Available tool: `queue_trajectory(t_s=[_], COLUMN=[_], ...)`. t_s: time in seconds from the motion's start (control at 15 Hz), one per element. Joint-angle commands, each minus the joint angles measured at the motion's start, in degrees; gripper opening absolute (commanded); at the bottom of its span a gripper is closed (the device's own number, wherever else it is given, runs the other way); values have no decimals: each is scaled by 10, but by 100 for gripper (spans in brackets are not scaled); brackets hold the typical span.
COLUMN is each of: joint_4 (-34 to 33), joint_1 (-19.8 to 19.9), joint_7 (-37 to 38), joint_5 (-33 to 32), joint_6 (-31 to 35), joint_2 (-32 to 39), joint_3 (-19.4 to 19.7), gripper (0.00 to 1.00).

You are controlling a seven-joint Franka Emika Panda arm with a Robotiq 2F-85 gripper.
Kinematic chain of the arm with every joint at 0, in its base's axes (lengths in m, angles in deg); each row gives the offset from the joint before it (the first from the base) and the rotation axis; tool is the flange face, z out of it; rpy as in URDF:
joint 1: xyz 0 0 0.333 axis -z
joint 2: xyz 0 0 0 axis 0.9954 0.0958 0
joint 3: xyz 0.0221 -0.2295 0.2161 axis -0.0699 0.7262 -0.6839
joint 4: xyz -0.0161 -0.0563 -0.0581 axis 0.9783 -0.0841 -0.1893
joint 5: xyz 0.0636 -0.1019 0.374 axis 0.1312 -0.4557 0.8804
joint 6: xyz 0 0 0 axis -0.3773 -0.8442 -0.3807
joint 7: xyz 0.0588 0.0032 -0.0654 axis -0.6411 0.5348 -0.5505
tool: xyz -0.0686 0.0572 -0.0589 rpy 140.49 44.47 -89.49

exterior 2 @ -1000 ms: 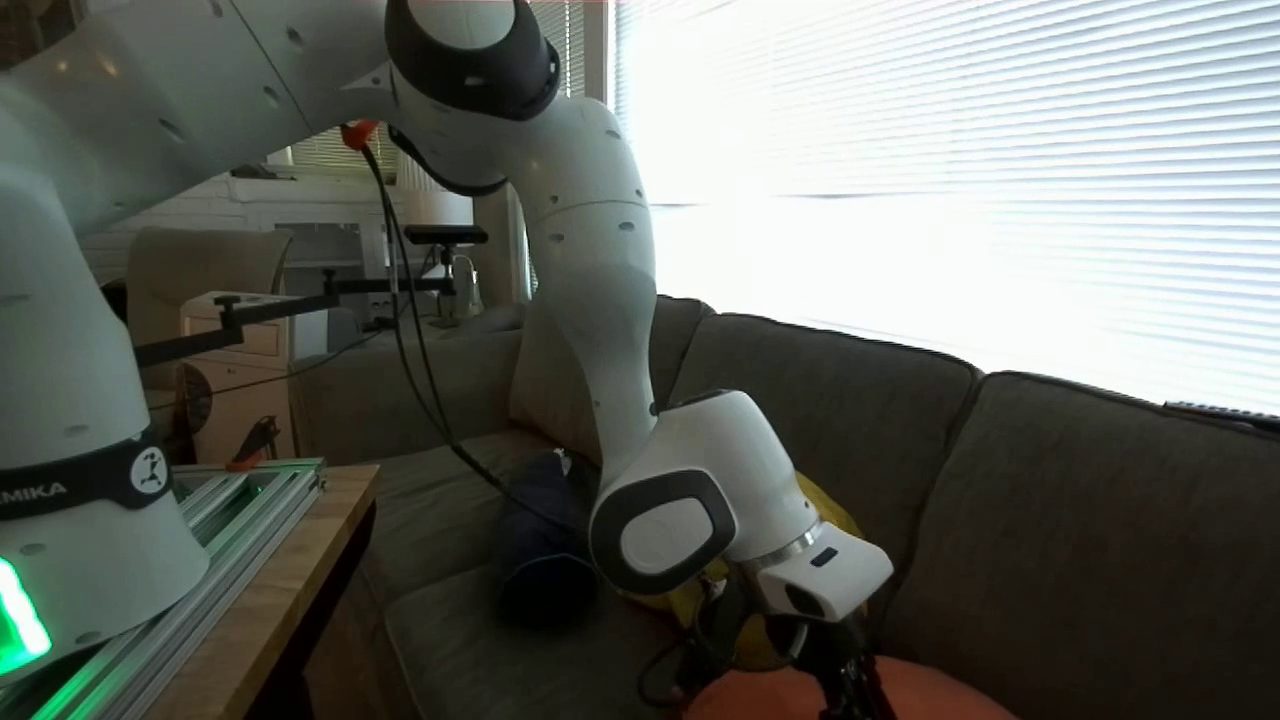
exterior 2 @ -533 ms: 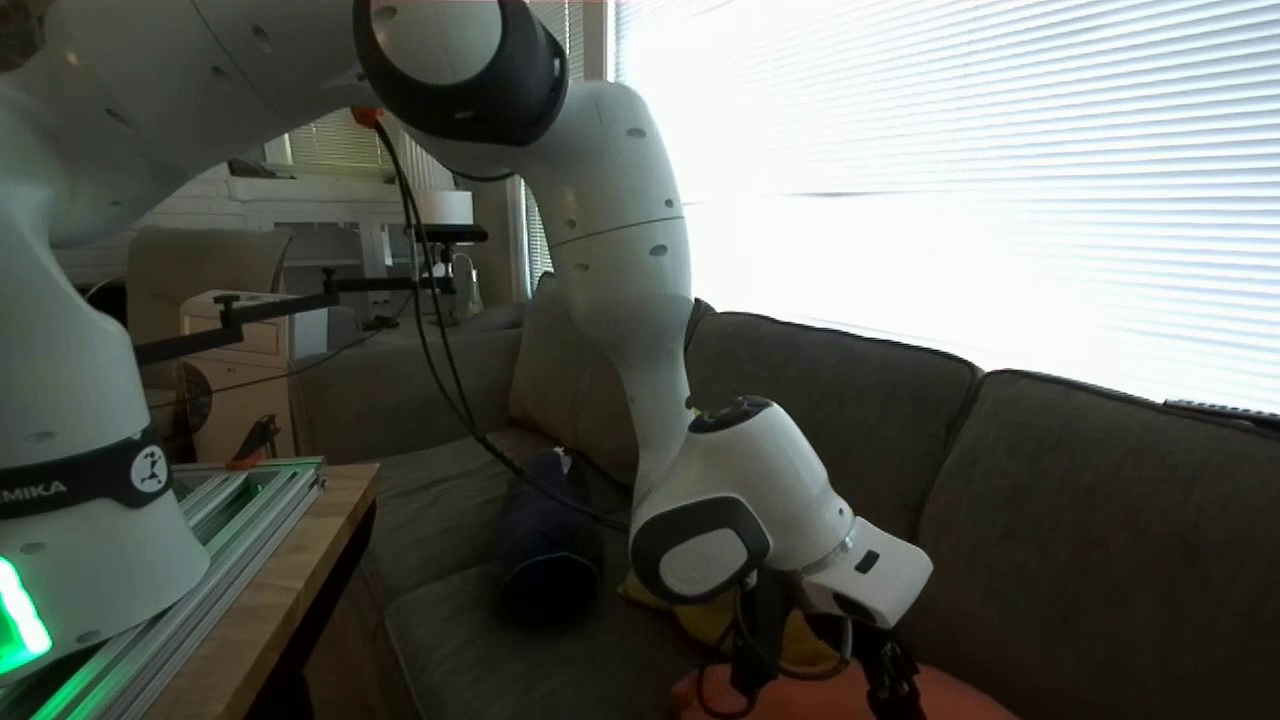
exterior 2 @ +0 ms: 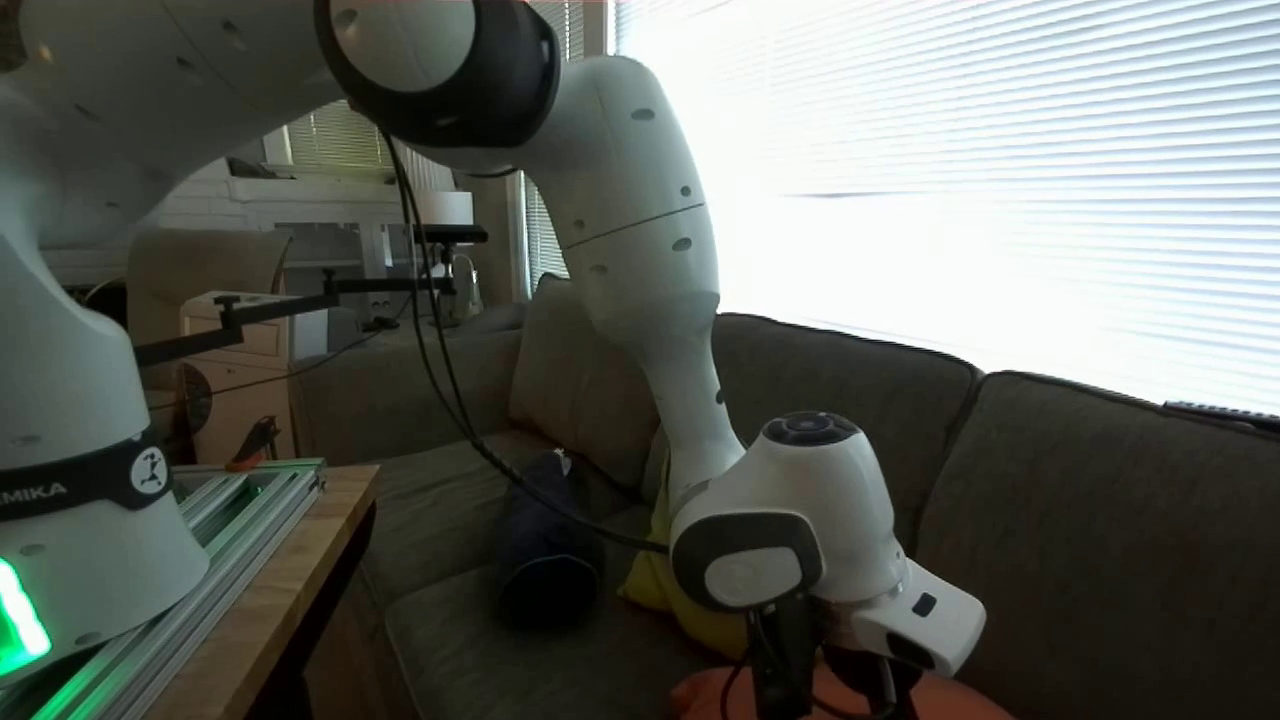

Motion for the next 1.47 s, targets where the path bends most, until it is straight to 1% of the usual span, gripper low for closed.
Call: queue_trajectory(t_s=[0.0,0.07,0.13,0.27,0.53,0.73,0.93,1.07,1.13,1.2,1.27,1.33,1.4], joint_4=[-49,-62,-71,-91,-121,-119,-63,-11,21,44,69,98,127], joint_1=[-42,-54,-62,-72,-81,-82,-101,-132,-164,-186,-217,-236,-250], joint_7=[-9,-7,-4,2,12,21,38,50,58,54,52,37,22], joint_5=[-20,-25,-30,-35,-32,-25,-20,-17,-12,-5,10,25,40], joint_6=[-83,-100,-111,-122,-119,-107,-62,5,52,95,134,172,207], joint_2=[23,32,38,53,82,79,33,2,-10,-16,-20,-30,-44], joint_3=[57,72,80,89,92,94,110,136,166,184,211,220,221], gripper=[72,69,60,47,18,1,0,1,1,1,1,1,1])
